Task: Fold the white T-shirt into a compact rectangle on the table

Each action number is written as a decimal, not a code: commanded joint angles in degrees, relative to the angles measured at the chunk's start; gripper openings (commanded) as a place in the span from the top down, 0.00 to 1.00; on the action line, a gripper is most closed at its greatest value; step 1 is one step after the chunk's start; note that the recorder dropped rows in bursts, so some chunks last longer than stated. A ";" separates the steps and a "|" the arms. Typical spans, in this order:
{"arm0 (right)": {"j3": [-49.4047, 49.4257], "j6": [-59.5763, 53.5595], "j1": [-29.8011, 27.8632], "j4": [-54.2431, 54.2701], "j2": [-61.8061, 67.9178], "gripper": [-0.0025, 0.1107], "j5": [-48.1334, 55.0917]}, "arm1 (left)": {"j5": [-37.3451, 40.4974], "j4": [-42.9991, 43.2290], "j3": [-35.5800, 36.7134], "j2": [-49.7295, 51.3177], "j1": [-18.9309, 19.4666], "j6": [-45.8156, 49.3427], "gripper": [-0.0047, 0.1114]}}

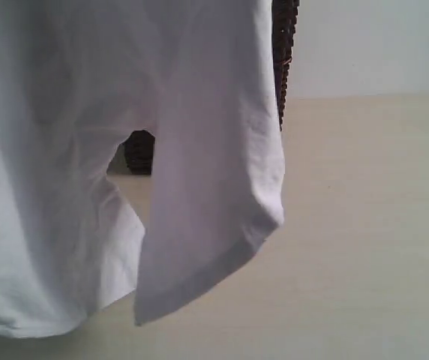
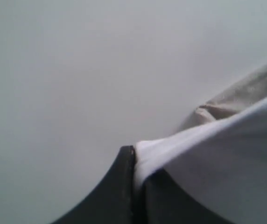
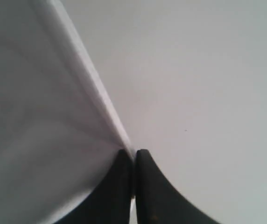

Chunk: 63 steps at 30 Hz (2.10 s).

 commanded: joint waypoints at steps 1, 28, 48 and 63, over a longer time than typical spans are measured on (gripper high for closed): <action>-1.12 -18.15 -2.37 10.45 2.08 0.98 10.93 | 6.42 0.04 -1.34 4.27 -1.16 17.13 0.96; 1.61 -67.88 -10.85 78.40 1.93 0.98 39.30 | 31.52 -41.92 21.32 0.15 -4.13 32.50 0.96; 32.71 -64.38 3.45 90.95 0.68 0.87 39.30 | 30.33 -62.51 45.15 -6.46 -9.75 36.87 0.50; 26.34 -9.27 1.25 48.29 5.29 0.47 18.54 | 4.05 -46.41 46.37 12.51 -9.84 2.58 0.71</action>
